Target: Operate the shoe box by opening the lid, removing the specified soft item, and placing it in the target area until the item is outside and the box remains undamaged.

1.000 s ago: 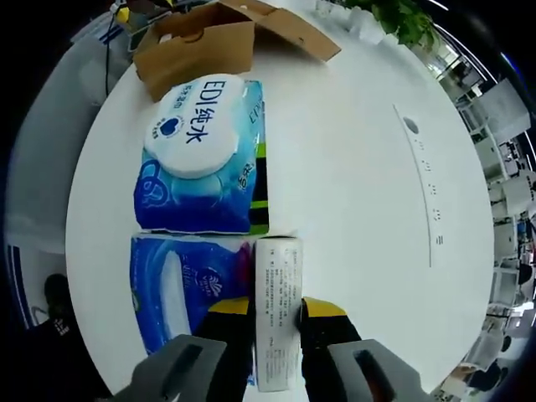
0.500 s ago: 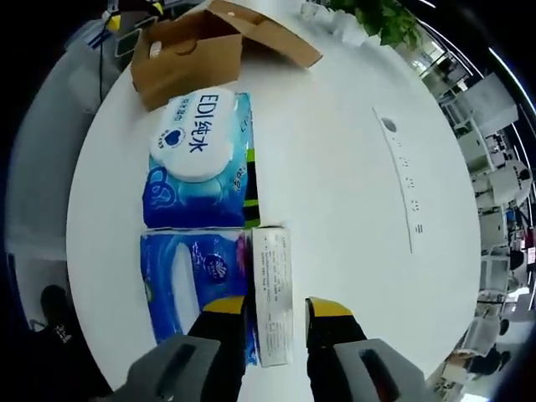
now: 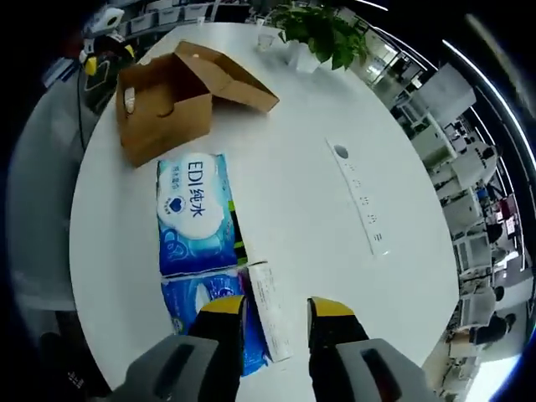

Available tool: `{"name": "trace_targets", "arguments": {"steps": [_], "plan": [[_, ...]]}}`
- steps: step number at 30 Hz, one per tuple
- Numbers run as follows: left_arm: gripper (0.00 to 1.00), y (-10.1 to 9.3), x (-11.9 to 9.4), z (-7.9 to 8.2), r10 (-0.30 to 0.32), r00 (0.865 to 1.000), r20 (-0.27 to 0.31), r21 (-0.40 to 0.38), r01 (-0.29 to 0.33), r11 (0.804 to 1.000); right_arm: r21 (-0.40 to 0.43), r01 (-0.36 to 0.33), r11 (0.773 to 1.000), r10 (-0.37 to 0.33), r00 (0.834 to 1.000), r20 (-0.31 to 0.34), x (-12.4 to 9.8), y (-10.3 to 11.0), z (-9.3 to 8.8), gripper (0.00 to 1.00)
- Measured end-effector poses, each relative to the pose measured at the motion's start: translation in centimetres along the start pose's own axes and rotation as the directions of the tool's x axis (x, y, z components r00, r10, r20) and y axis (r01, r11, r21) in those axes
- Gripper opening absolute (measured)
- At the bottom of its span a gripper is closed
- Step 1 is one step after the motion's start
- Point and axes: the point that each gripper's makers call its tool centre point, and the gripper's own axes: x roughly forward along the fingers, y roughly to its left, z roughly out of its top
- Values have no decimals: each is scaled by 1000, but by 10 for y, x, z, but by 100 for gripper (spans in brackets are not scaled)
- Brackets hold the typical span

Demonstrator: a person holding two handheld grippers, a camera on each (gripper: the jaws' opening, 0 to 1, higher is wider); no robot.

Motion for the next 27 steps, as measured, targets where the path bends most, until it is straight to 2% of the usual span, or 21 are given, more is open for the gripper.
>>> {"name": "trace_targets", "arguments": {"steps": [8, 14, 18, 22, 27], "plan": [[67, 2, -2, 5, -17, 999, 28, 4, 17, 1000, 47, 24, 999, -27, 998, 53, -14, 23, 18, 28], [66, 5, -2, 7, -32, 999, 44, 6, 32, 999, 141, 29, 990, -48, 990, 136, -24, 44, 44, 29], [66, 4, -1, 6, -49, 998, 47, 9, 48, 999, 163, 27, 986, -53, 987, 154, -26, 62, 56, 30], [66, 6, -1, 4, -57, 997, 53, 5, 56, 998, 159, 17, 987, -40, 989, 144, -20, 81, 58, 31], [66, 10, -1, 3, -66, 996, 59, 4, 66, 998, 188, 5, 982, -35, 987, 159, -19, 95, 64, 31]]}}
